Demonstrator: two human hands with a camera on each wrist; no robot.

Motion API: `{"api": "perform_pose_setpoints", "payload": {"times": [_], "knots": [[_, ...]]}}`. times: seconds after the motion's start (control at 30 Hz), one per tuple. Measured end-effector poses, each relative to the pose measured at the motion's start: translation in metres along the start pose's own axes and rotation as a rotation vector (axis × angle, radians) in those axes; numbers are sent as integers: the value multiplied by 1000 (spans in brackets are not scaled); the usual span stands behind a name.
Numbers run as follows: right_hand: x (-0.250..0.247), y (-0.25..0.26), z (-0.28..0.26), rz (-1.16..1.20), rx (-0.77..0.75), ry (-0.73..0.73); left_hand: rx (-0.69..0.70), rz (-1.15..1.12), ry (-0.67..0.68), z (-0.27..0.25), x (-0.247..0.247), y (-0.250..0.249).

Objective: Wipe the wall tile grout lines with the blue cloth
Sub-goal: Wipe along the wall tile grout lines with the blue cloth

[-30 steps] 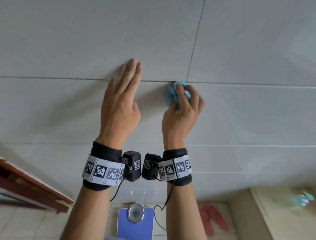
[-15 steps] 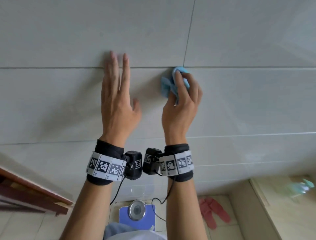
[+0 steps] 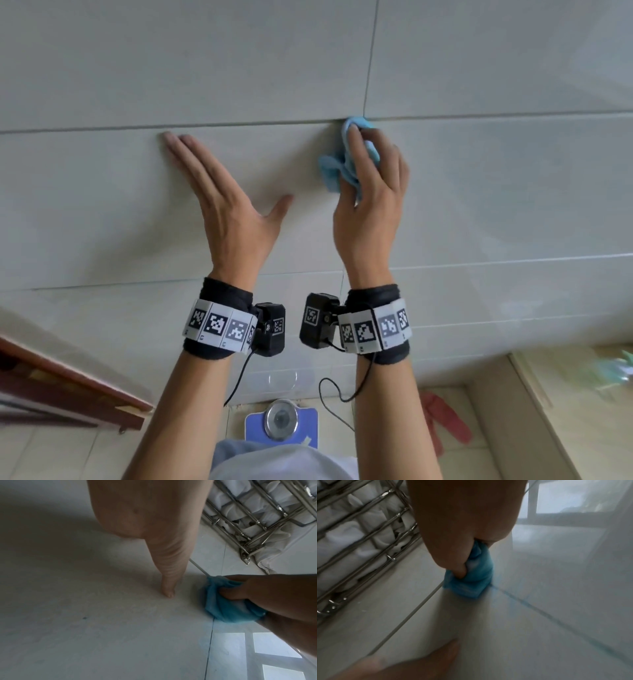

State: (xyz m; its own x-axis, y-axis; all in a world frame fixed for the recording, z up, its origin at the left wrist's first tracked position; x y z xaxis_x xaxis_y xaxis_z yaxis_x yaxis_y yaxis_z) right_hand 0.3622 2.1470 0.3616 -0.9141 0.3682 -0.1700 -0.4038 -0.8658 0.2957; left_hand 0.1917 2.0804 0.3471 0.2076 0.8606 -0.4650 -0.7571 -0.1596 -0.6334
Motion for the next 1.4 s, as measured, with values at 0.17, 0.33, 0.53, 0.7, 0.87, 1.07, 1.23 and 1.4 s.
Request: {"api": "perform_pose_setpoints", "payload": {"times": [0.17,0.33,0.53,0.7,0.87,1.07,1.23,1.4], "knots": [[-23,-30,7,-68,148,-231,-33,-2,14,0,-2,8],[15,6,-3,-3,39,-222,-45,-9,7,0,-5,15],[8,-1,2,-16,-65,-164,-67,-18,-18,-1,-5,17],[-1,-27,-11,-108,152,-410,-74,-10,-52,-1,-6,19],[29,-1,-39,-62,15,-270,-92,-10,-101,-1,-4,20],[-8,-34,-29,-91,198,-450,-124,4,-82,-3,-3,20],[8,-26,-36,-93,250,-494,-119,-6,-75,-3,-4,21],[21,-8,-36,-78,89,-349,-104,24,-94,-4,-5,19]]}}
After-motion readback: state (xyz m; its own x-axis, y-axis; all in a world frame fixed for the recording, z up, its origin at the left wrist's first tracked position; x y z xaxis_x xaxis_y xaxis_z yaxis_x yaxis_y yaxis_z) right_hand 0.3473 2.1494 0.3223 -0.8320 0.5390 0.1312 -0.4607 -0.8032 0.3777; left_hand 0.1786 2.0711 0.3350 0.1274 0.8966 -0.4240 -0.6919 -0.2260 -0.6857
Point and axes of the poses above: each hand's wrist, its own z-axis towards the middle knuckle, its own x-axis out of the palm, y = z × x, the point moved 4 cm from there along z, towards the middle knuckle, and after that the axes turned 13 degrees about -x, right-handed, at the moved point
